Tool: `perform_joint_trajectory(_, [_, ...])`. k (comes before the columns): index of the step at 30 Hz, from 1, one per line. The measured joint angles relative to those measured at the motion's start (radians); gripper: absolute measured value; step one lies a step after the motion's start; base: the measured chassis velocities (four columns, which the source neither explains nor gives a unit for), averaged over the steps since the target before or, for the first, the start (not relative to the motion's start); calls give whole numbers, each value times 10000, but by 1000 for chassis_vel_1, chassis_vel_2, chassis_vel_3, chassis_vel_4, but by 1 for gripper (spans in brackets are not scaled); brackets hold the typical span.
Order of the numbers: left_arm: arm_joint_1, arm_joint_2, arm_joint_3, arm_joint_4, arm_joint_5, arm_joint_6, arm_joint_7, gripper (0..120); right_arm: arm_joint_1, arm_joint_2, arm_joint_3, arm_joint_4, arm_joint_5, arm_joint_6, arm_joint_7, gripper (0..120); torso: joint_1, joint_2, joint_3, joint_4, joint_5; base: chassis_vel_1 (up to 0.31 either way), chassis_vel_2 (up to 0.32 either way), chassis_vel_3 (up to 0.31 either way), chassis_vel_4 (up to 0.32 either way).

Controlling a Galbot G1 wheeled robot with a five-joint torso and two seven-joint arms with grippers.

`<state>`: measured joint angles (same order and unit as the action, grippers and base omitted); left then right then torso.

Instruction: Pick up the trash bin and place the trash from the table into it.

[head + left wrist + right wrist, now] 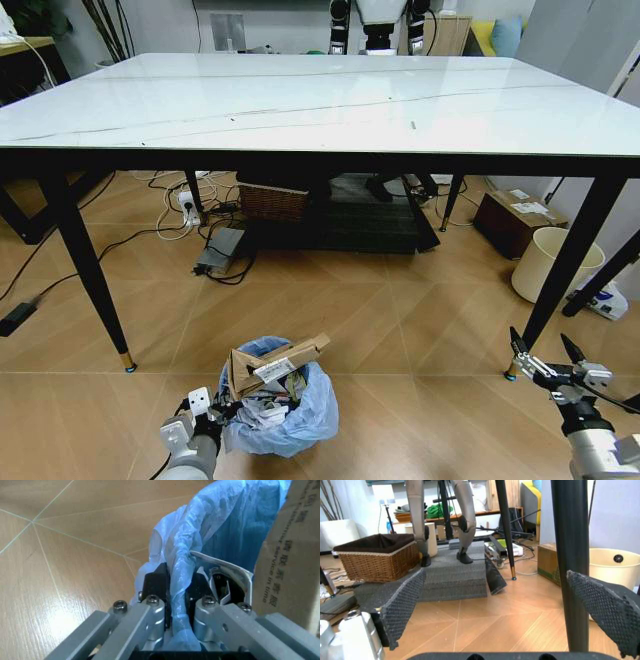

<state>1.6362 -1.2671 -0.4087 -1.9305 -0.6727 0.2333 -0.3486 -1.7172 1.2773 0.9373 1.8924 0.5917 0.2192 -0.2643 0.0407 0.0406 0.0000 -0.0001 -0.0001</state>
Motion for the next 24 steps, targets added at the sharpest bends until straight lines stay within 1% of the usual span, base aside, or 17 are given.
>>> perform_joint_trajectory(2, [-2,-2,4,-6,8,3,-3,15,0,0,-1,0,0,0,0,100,0,0,0,0,0,0,0,0,0])
perform_joint_trajectory(5, [-19,0,7,-6,14,7,-5,17,0,0,-1,0,0,0,0,100,0,0,0,0,0,0,0,0,0])
perform_joint_trajectory(7, [-32,8,7,-7,14,17,-8,25,0,0,0,0,0,0,0,100,0,0,0,0,-1,0,0,0,0])
perform_joint_trajectory(9, [-34,12,7,-11,14,22,-8,27,0,0,-1,0,0,0,0,100,0,0,1,0,-1,0,0,0,0])
perform_joint_trajectory(13, [-37,7,18,-47,31,27,-15,45,0,0,0,0,0,0,0,100,0,0,1,-1,-1,0,0,0,0])
perform_joint_trajectory(14, [-36,6,19,-54,36,28,-15,48,0,0,0,0,0,0,0,100,0,0,1,0,-1,0,0,0,0])
perform_joint_trajectory(15, [-36,6,19,-54,36,28,-15,48,0,0,0,0,0,0,0,100,0,0,1,0,-1,0,0,0,0])
perform_joint_trajectory(21, [-10,1,20,-98,88,16,-17,75,0,0,-1,0,0,0,0,100,0,0,1,0,2,0,0,0,0])
perform_joint_trajectory(23, [-8,0,19,-99,94,14,-17,77,0,0,-1,0,0,0,0,100,0,0,1,0,2,0,0,0,0])
perform_joint_trajectory(24, [-5,-8,19,-99,117,8,-17,81,0,0,0,0,0,0,0,100,0,0,1,0,2,0,0,0,0])
